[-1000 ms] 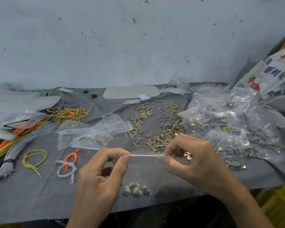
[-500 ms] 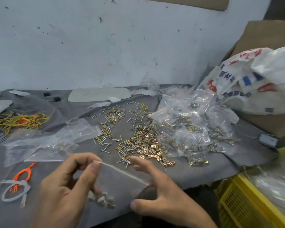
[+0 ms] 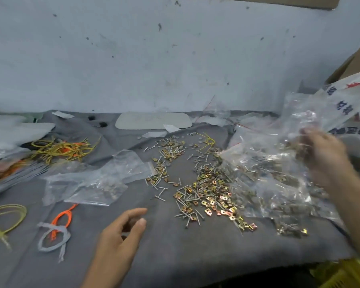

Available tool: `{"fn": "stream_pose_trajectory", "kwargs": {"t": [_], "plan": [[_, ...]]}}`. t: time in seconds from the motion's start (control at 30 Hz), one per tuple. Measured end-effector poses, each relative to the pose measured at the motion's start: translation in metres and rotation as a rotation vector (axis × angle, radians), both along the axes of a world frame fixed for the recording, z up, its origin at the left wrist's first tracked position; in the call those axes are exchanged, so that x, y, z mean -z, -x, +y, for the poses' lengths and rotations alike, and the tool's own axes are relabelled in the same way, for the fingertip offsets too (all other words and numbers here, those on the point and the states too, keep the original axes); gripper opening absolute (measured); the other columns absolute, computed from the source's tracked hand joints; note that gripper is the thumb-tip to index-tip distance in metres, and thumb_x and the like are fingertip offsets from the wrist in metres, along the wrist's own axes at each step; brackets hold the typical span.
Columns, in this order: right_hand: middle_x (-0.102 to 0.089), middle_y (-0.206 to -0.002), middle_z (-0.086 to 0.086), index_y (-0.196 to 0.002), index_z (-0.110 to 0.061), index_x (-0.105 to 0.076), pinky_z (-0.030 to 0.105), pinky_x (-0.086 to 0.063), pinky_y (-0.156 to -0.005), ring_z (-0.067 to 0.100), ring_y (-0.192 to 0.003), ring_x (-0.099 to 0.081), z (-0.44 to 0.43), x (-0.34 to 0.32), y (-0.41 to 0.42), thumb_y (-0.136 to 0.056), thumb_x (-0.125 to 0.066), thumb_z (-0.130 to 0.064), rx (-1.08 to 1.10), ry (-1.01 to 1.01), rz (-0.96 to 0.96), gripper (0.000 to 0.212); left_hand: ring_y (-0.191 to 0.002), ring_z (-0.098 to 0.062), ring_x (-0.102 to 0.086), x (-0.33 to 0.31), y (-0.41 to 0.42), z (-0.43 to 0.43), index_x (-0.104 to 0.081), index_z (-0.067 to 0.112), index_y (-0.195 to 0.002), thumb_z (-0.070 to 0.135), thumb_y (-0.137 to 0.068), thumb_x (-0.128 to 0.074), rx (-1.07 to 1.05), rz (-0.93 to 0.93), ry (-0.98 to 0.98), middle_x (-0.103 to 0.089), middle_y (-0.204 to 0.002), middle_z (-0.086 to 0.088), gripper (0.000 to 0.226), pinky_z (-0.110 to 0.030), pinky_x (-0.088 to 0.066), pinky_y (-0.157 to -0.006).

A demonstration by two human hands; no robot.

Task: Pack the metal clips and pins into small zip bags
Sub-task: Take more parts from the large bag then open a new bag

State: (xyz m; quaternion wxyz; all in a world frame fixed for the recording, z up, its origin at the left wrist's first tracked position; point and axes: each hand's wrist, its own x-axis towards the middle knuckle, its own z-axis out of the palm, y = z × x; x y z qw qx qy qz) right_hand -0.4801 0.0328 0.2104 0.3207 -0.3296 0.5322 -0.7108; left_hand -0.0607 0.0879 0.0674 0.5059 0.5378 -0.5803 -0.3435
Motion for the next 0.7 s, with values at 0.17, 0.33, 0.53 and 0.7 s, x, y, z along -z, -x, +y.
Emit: {"fn": "stream_pose_trajectory", "kwargs": {"t": [0.17, 0.33, 0.53, 0.7], "plan": [[-0.052, -0.128, 0.002, -0.143, -0.012, -0.045, 0.026, -0.045, -0.079, 0.005, -0.083, -0.053, -0.06, 0.039, 0.061, -0.093, -0.061, -0.027, 0.318, -0.293, 0.262, 0.054, -0.078, -0.004, -0.066, 0.024, -0.026, -0.052, -0.071, 0.035, -0.09, 0.009, -0.092, -0.069, -0.128, -0.227, -0.032, -0.072, -0.083, 0.018, 0.026, -0.033, -0.054, -0.078], [-0.055, -0.129, -0.01, -0.14, -0.033, -0.042, 0.025, -0.047, -0.077, 0.008, -0.106, -0.057, -0.028, 0.091, -0.062, -0.093, -0.066, -0.028, 0.23, -0.167, 0.378, 0.053, -0.097, -0.023, -0.066, 0.022, -0.038, -0.118, -0.075, 0.016, -0.101, 0.007, -0.09, -0.065, -0.215, -0.553, 0.062, -0.075, -0.101, -0.001, 0.017, -0.036, -0.05, -0.086], [-0.069, -0.101, -0.017, -0.115, -0.036, -0.063, 0.012, -0.05, -0.072, 0.004, -0.085, -0.066, 0.018, 0.173, -0.225, -0.087, -0.071, 0.0, -0.375, -0.117, 0.431, 0.046, -0.122, -0.031, -0.053, 0.026, -0.01, -0.19, -0.059, 0.019, -0.136, 0.018, -0.095, -0.054, -0.112, -0.99, 0.069, -0.062, -0.135, -0.007, 0.042, -0.037, -0.04, -0.102], [-0.071, -0.091, -0.018, -0.106, -0.037, -0.069, 0.017, -0.053, -0.076, 0.005, -0.08, -0.068, 0.03, 0.186, -0.256, -0.082, -0.07, -0.012, -0.264, -0.011, 0.615, 0.035, -0.108, -0.028, -0.056, 0.019, -0.008, -0.202, -0.07, 0.023, -0.114, 0.014, -0.094, -0.052, -0.223, -1.114, 0.118, -0.069, -0.115, -0.003, 0.028, -0.039, -0.038, -0.088]]}}
